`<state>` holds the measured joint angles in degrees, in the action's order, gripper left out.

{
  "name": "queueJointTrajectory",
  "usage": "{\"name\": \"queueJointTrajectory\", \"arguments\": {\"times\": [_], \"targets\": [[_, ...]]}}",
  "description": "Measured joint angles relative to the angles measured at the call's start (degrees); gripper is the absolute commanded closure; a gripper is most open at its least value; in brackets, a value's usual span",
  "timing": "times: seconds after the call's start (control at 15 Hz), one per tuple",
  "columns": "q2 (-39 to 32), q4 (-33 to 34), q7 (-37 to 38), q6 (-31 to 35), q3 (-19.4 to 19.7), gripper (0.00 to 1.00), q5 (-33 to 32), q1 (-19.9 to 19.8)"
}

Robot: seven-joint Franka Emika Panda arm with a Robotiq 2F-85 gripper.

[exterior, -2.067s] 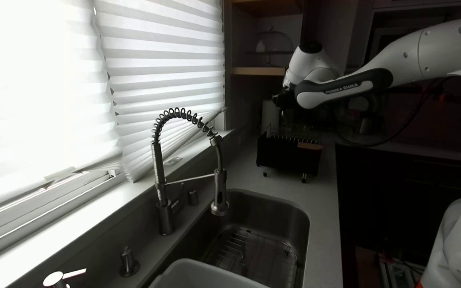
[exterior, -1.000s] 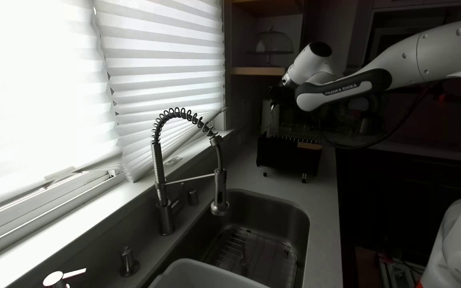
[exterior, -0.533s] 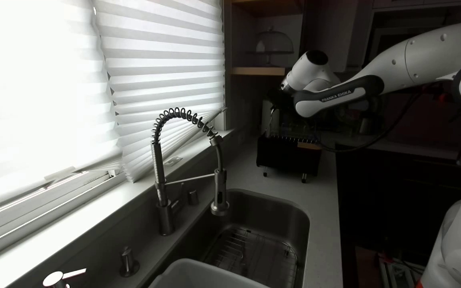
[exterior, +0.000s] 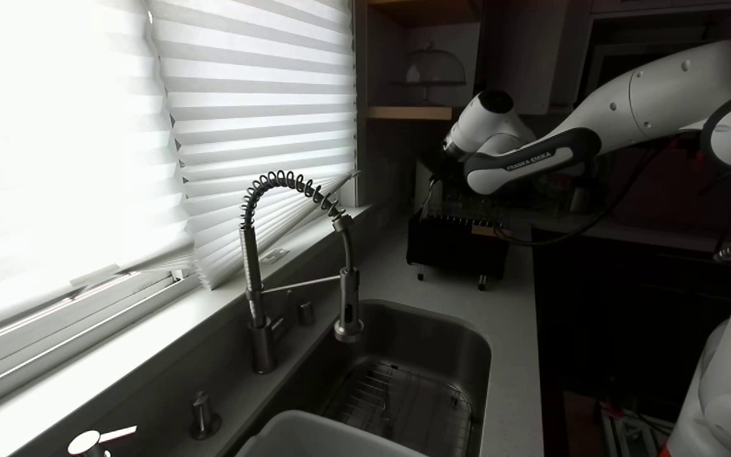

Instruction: Move the silver fork and spoon in the cutlery holder backwards

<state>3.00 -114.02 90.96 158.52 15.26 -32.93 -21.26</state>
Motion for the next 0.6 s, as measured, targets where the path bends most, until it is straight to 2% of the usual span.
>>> {"name": "queueJointTrajectory", "arguments": {"times": [0.13,0.2,0.27,0.33,0.6], "targets": [[-0.39,0.00,0.69,0.00,0.00,0.98,-0.43,0.00],[-0.53,0.00,1.09,0.00,0.00,0.66,-0.78,0.00],[-0.64,0.00,1.35,0.00,0.00,0.65,-1.07,0.00],[-0.76,0.00,1.38,0.00,-0.01,0.60,-1.25,0.02],[-0.87,0.00,0.88,0.00,-0.02,0.29,-1.81,0.06]]}}
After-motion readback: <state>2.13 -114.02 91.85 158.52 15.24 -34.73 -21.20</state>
